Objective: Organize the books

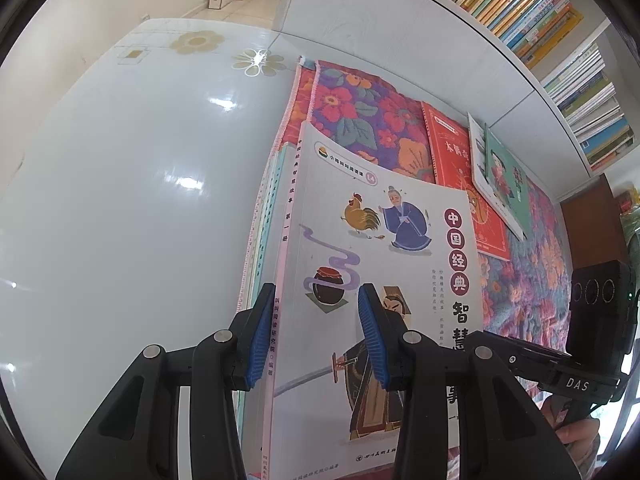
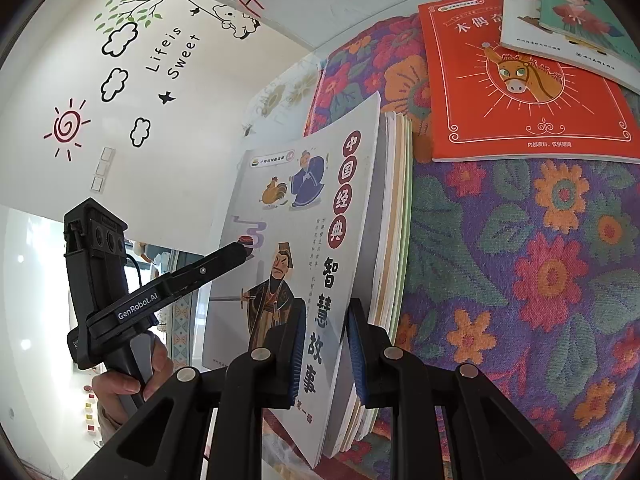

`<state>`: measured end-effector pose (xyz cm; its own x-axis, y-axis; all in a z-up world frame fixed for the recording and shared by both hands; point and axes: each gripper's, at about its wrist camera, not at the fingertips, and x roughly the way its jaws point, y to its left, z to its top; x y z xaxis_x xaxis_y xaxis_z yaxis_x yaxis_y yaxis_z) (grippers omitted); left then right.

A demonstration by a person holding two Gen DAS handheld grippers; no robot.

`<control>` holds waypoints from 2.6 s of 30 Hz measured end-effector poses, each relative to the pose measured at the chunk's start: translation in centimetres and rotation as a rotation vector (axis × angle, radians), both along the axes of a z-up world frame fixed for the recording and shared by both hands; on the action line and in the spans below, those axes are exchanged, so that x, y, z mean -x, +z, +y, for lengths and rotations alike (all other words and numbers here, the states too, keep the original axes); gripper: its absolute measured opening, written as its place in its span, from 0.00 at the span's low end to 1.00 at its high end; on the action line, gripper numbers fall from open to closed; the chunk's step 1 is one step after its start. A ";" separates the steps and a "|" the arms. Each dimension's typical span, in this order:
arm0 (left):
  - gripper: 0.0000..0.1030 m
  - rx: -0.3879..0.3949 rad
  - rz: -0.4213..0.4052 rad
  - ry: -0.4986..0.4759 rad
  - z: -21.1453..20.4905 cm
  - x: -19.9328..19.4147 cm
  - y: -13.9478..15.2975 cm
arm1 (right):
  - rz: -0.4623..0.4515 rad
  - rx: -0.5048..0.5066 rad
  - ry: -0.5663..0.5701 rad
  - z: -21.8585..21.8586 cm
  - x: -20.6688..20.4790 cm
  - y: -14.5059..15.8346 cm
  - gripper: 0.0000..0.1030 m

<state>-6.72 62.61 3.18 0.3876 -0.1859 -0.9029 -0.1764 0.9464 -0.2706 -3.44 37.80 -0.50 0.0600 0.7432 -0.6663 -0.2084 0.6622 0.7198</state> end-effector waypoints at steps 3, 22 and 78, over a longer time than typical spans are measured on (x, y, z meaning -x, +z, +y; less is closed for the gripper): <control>0.36 -0.025 -0.001 0.008 0.2 0.0 0.2 | 0.003 -0.002 -0.002 0.0 0.0 0.0 0.19; 0.36 -0.026 -0.040 0.091 0.9 1.3 2.4 | -0.047 0.076 0.004 0.4 0.0 1.9 0.23; 0.38 0.034 -0.068 -0.084 -27.5 -20.4 -4.4 | -0.101 0.127 -0.413 -31.8 -11.7 1.0 0.36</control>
<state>13.66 35.13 -1.25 0.4297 -0.2504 -0.8675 -0.0764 0.9472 -0.3113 8.29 6.02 0.47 0.4044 0.5560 -0.7261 0.0272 0.7863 0.6173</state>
